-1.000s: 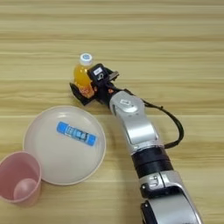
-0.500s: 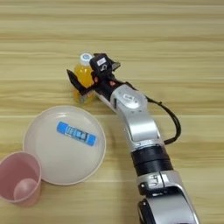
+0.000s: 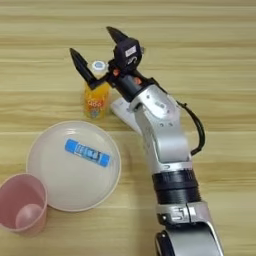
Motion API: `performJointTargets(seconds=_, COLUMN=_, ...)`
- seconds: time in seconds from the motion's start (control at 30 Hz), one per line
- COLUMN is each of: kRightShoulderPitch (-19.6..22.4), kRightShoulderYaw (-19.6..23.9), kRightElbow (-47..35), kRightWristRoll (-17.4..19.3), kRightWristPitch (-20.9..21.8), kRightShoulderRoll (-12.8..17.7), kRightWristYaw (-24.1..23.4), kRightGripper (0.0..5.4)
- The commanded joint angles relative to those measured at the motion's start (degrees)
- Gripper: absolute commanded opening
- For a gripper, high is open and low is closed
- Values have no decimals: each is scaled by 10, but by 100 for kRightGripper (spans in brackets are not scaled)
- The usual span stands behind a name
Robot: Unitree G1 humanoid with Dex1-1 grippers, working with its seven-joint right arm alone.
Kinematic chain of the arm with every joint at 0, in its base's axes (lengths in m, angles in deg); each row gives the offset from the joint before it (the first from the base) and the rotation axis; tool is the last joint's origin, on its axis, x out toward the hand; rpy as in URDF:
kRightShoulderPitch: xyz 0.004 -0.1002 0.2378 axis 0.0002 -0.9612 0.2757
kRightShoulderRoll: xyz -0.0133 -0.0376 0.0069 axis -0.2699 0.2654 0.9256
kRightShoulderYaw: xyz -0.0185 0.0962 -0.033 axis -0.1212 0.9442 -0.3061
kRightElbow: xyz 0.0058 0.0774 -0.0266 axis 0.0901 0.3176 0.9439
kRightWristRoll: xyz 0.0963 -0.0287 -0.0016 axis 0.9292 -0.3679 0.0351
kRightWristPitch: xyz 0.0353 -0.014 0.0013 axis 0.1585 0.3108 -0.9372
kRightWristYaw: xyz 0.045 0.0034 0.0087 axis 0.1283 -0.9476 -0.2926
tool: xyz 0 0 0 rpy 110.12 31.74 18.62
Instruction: Move the objects on the table
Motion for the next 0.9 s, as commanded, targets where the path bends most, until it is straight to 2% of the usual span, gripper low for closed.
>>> performJointTargets(seconds=0.03, kRightShoulderPitch=18, kRightShoulderYaw=-4, kRightElbow=-81, kRightWristRoll=13, kRightWristPitch=19, kRightShoulderRoll=8, kRightWristYaw=2, kRightGripper=538)
performJointTargets(seconds=0.23, kRightShoulderPitch=-20, kRightShoulderYaw=-24, kRightElbow=-197, kRightWristRoll=60, kRightWristPitch=-18, kRightShoulderRoll=34, kRightWristYaw=47, kRightGripper=538)
performJointTargets(seconds=0.27, kRightShoulderPitch=-26, kRightShoulderYaw=-24, kRightElbow=-211, kRightWristRoll=78, kRightWristPitch=-33, kRightShoulderRoll=41, kRightWristYaw=57, kRightGripper=538)
performJointTargets(seconds=0.33, kRightShoulderPitch=-40, kRightShoulderYaw=-20, kRightElbow=-244, kRightWristRoll=144, kRightWristPitch=-81, kRightShoulderRoll=69, kRightWristYaw=95, kRightGripper=538)
performJointTargets(seconds=0.4, kRightShoulderPitch=-57, kRightShoulderYaw=-17, kRightElbow=-264, kRightWristRoll=194, kRightWristPitch=-120, kRightShoulderRoll=101, kRightWristYaw=136, kRightGripper=538)
performJointTargets(seconds=0.53, kRightShoulderPitch=-82, kRightShoulderYaw=-9, kRightElbow=-272, kRightWristRoll=250, kRightWristPitch=-160, kRightShoulderRoll=149, kRightWristYaw=203, kRightGripper=538)
performJointTargets(seconds=0.63, kRightShoulderPitch=-103, kRightShoulderYaw=-11, kRightElbow=-279, kRightWristRoll=265, kRightWristPitch=-171, kRightShoulderRoll=184, kRightWristYaw=258, kRightGripper=538)
performJointTargets(seconds=0.77, kRightShoulderPitch=-124, kRightShoulderYaw=-16, kRightElbow=-280, kRightWristRoll=272, kRightWristPitch=-182, kRightShoulderRoll=216, kRightWristYaw=309, kRightGripper=538)
performJointTargets(seconds=0.9, kRightShoulderPitch=-145, kRightShoulderYaw=-30, kRightElbow=-276, kRightWristRoll=259, kRightWristPitch=-182, kRightShoulderRoll=245, kRightWristYaw=362, kRightGripper=538)
